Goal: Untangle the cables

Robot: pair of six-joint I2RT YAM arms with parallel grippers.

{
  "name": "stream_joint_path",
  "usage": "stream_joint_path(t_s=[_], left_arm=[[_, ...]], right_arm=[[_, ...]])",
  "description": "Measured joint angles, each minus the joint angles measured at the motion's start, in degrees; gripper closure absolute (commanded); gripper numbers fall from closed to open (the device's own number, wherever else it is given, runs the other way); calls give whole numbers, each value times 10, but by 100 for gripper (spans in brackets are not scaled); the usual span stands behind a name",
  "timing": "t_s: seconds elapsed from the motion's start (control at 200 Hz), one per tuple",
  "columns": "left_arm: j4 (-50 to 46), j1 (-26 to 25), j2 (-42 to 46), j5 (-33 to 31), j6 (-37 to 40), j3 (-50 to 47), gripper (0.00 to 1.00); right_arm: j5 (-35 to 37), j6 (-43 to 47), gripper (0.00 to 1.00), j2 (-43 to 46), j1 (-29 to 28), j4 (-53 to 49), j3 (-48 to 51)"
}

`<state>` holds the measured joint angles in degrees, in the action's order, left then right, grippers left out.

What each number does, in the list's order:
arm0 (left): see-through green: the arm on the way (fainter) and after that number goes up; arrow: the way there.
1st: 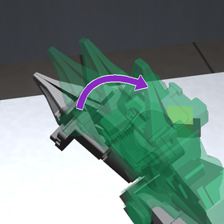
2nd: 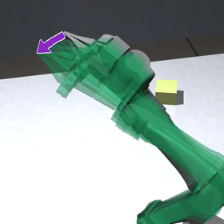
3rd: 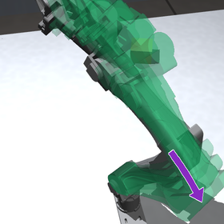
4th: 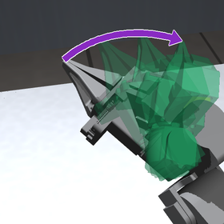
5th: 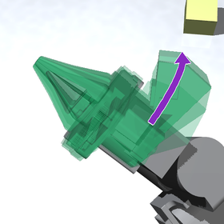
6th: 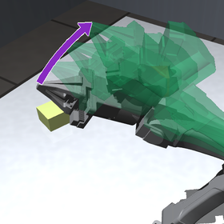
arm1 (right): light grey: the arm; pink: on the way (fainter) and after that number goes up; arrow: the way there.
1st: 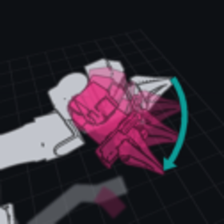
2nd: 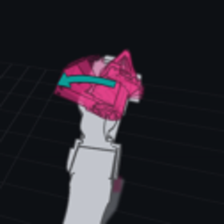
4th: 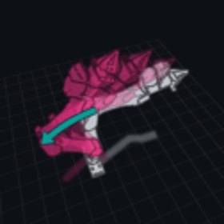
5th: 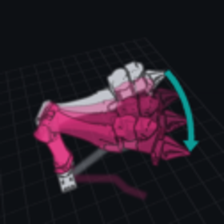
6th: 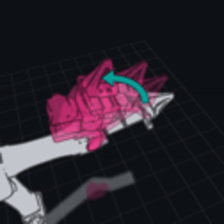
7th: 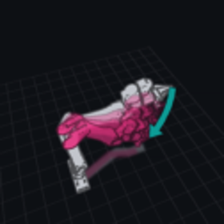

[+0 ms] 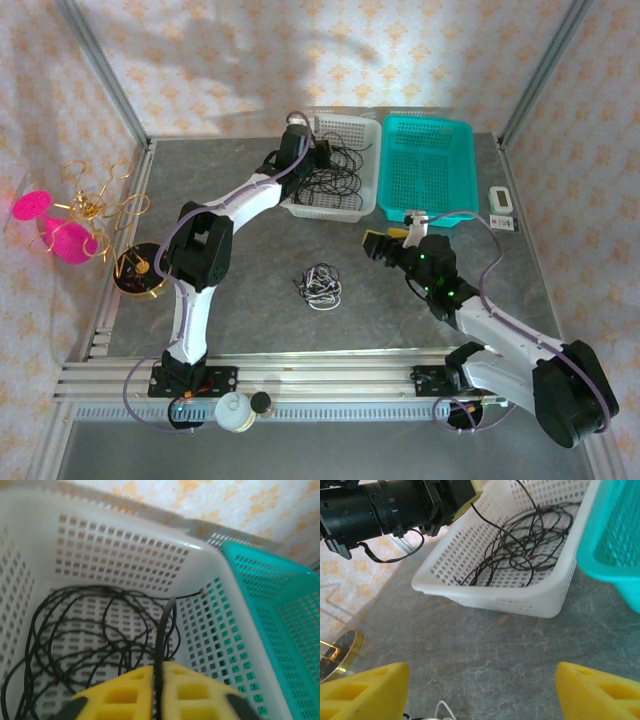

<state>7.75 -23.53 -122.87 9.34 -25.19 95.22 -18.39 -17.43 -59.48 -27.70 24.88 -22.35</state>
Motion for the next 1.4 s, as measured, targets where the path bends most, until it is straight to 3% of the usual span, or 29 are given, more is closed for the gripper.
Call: stream_joint_path(t_s=[0.125,0.27,0.43,0.596,0.756,0.876,1.021,1.101,1.261,1.396], left_arm=[[-5,0,0,-9,-4,-16,57],[-24,0,13,-21,-5,-16,41],[-108,0,35,-50,-4,37,30],[-165,0,55,-56,2,92,29],[-215,0,90,-52,32,89,29],[-214,0,163,-28,45,-4,29],[-170,0,269,24,38,-161,29],[-149,0,307,49,32,-226,29],[-143,0,348,78,31,-294,29],[-138,0,374,104,31,-323,29]], right_arm=[[-24,-6,27,-25,0,-5,-1],[-42,-13,37,-28,0,-12,-2],[-89,-20,52,-28,0,-44,-8],[-138,-23,54,-38,-10,-60,-10],[-187,16,50,-103,-42,-70,-38],[-192,66,49,-151,-49,-97,-79],[-200,120,59,-170,-49,-103,-91],[-224,144,56,-181,-49,-105,-90],[-270,178,53,-188,-49,-108,-89],[-271,191,59,-190,-49,-106,-87]])
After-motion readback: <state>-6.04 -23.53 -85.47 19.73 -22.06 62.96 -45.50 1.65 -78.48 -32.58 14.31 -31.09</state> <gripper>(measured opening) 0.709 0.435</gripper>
